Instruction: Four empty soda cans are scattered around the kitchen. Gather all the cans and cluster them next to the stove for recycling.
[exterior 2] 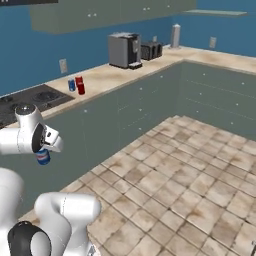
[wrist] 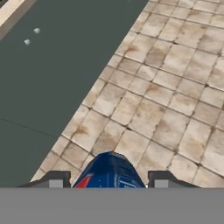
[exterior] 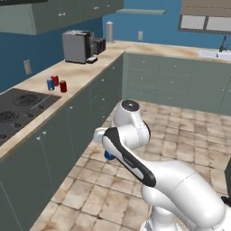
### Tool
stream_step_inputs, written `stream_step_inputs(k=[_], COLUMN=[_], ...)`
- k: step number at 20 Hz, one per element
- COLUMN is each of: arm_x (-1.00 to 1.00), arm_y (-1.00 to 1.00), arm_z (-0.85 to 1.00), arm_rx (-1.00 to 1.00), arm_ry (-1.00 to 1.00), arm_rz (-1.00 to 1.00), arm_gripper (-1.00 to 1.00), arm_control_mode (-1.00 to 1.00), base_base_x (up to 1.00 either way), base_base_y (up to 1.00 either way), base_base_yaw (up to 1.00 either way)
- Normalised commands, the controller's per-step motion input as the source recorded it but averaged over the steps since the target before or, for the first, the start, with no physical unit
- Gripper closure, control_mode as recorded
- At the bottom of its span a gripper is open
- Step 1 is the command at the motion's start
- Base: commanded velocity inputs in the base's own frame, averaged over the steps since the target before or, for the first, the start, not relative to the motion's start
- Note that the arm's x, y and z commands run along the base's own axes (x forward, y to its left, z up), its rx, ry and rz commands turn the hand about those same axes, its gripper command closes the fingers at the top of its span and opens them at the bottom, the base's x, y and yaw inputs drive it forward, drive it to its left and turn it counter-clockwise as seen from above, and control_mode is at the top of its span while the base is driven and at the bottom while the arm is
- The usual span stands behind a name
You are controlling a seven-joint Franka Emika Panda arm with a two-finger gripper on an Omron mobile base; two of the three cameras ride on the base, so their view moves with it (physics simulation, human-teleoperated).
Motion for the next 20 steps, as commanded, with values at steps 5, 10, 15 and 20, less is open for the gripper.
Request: stream_step_inputs(k=[5,10,15,20], arm_x=[0.00,0.00,0.00,0.00], arm_y=[0.00,0.00,0.00,0.00], arm_z=[0.00,0.00,0.00,0.00], arm_rx=[0.00,0.00,0.00,0.00], arm_ry=[0.00,0.00,0.00,0.00], arm_rz=[0.00,0.00,0.00,0.00], arm_gripper=[1.00,1.00,1.00,1.00], arm_control_mode=[1.00,1.00,1.00,1.00], base_base_x=[0.69,0.73,0.75,0.75], base_base_y=[-0.06,-0.08,-0.11,-0.17], base_base_yaw=[-0.10,-0.03,0.00,0.01])
